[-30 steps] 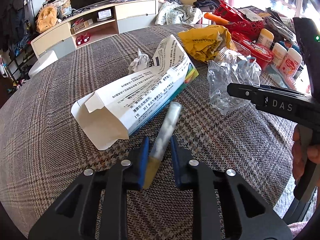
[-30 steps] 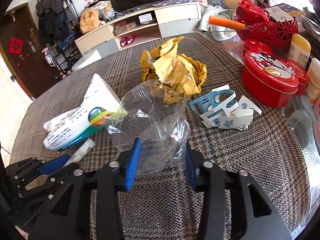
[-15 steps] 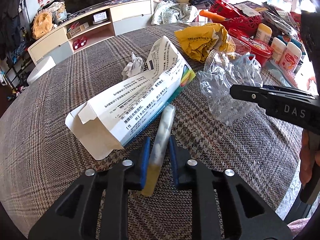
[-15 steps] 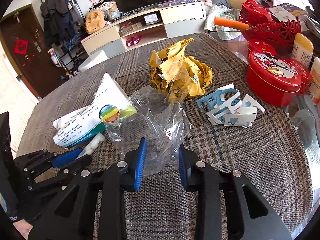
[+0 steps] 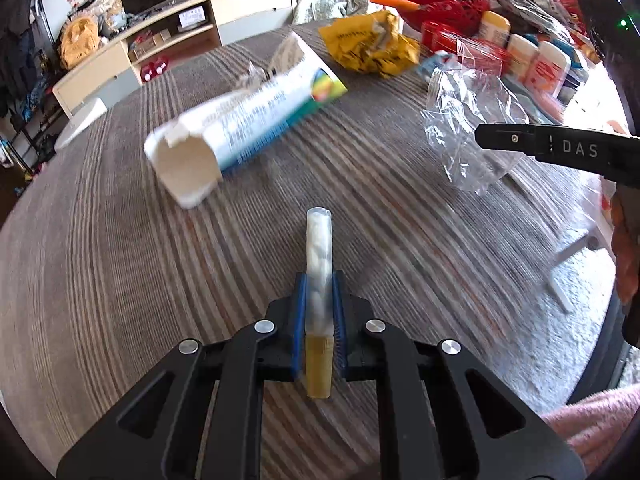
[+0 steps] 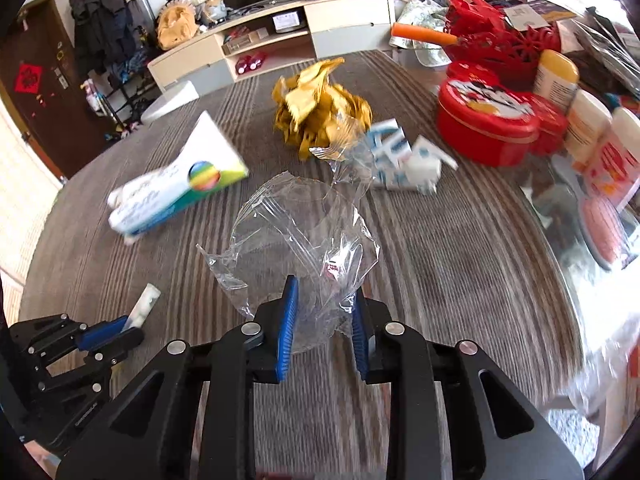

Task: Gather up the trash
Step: 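Carry the plastic bag and white tube down over the grey bin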

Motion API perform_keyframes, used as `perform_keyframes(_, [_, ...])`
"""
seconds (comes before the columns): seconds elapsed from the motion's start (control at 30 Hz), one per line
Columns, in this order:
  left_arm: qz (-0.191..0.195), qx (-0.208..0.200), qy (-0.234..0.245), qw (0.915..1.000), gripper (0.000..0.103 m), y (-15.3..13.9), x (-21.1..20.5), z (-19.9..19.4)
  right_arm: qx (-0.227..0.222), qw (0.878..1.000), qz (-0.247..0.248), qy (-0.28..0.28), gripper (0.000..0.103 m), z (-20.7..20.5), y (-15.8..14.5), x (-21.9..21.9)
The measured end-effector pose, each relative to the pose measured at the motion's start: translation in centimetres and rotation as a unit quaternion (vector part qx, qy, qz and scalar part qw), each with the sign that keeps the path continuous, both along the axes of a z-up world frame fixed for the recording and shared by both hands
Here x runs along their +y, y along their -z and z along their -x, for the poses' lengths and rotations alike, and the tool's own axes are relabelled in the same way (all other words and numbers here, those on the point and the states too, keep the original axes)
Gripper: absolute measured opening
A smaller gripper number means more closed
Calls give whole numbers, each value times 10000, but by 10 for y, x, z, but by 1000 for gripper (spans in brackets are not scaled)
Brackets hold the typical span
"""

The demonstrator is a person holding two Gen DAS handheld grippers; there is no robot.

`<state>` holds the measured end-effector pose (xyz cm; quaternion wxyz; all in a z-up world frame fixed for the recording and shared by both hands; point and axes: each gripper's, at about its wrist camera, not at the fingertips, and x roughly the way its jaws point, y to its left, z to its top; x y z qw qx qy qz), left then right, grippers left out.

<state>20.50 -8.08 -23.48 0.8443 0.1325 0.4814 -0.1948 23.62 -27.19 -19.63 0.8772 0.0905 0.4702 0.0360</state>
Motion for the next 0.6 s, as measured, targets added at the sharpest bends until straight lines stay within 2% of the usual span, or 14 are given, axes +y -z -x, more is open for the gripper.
perform_keyframes(0.3, [292,197,-154,9993,11,1,16,77,31,9994,-309,-125,26,82,1,17])
perform_keyframes(0.6, [603,290,-435,9968,11,14,32,155,-246,9980,-478,-338,26,152,-1,53])
